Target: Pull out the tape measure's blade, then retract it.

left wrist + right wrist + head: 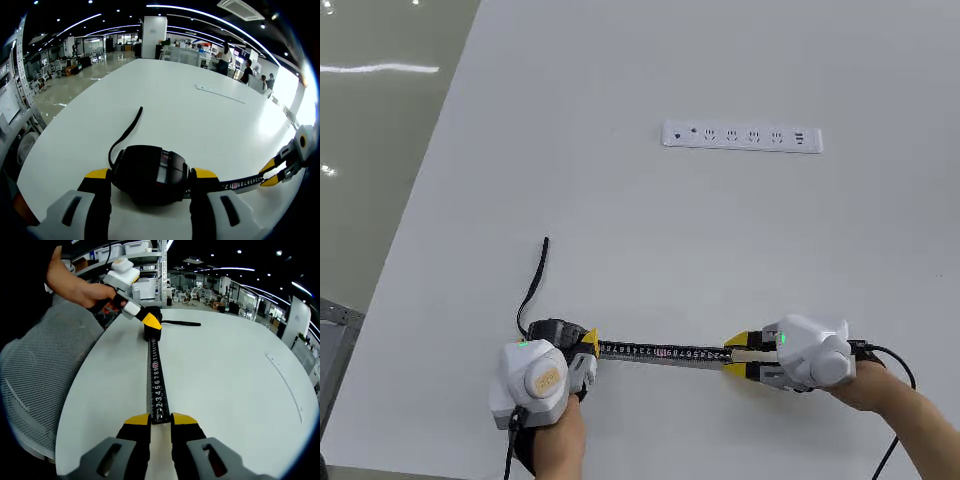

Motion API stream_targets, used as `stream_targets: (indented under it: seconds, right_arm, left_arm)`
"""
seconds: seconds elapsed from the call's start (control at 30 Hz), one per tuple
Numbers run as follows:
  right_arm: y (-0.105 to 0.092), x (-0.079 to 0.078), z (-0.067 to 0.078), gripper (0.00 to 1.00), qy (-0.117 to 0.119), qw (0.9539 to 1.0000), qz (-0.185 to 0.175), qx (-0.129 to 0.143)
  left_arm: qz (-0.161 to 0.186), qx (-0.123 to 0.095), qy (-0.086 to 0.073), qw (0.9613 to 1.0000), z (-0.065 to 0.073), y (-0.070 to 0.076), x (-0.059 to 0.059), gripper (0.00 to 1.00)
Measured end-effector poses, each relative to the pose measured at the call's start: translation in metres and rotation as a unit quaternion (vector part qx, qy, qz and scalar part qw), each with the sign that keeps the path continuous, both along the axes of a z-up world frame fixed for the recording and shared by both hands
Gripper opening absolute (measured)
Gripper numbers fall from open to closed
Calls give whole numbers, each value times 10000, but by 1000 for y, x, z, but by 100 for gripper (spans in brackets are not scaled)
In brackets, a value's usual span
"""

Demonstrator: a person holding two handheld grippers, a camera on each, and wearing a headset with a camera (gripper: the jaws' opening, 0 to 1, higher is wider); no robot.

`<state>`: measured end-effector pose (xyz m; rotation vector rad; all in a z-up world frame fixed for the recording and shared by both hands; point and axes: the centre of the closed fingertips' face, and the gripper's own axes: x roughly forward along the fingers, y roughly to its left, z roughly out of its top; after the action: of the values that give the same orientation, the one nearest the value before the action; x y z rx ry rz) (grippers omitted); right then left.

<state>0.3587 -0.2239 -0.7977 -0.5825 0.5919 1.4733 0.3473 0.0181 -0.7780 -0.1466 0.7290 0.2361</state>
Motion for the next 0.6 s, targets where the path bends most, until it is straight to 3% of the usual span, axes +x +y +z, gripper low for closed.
stream_targets:
  seconds: [0.6]
  right_arm:
    - [11, -3, 3, 14, 22, 10000, 30, 34]
  left_arm:
    - [-137, 174, 25, 9998, 0, -2, 0, 61]
